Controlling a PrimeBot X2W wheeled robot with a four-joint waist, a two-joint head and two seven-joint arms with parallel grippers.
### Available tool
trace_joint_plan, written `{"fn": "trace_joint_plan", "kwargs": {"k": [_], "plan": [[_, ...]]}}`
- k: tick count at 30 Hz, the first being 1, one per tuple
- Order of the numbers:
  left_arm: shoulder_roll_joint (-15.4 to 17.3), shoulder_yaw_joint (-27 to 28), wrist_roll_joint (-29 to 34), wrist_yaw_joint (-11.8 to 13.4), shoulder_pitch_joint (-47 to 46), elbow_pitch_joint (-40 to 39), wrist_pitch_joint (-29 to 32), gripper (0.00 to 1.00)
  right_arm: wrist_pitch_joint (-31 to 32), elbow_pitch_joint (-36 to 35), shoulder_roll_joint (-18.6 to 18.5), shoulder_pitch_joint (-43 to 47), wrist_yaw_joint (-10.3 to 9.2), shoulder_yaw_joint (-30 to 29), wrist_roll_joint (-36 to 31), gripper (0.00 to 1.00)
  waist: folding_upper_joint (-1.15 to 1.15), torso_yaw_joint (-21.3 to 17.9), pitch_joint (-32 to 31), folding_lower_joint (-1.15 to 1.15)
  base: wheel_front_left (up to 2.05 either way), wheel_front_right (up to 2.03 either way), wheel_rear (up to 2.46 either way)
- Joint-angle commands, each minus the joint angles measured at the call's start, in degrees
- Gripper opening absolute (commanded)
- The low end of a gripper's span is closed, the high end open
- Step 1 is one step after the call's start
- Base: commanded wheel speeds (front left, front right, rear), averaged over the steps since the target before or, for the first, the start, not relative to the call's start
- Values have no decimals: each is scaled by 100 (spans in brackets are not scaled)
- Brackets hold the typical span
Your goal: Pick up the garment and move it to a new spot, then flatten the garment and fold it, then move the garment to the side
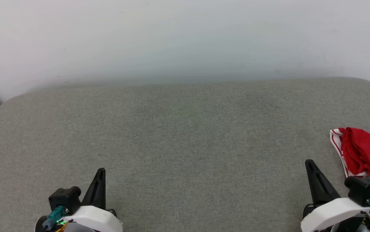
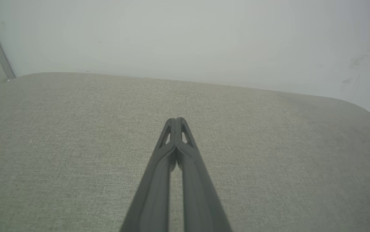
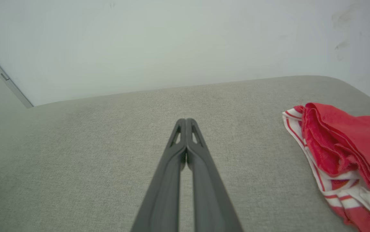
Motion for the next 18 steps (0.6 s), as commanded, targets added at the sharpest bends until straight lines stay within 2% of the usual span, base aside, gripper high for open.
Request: {"fn": "trace_joint_plan", "kwargs": {"k": [1,18], "plan": [[10,103,-188,-45,-118,-78,43,0,9,-46,-2,-134,0,-26,242,0,0,2,0,0,0,0,0],[-245,534,-1625,-306,-199,-69,478,0,148,220,-9,-319,-1,-130,2011,0,0,20,15,0,0,0,0]]}}
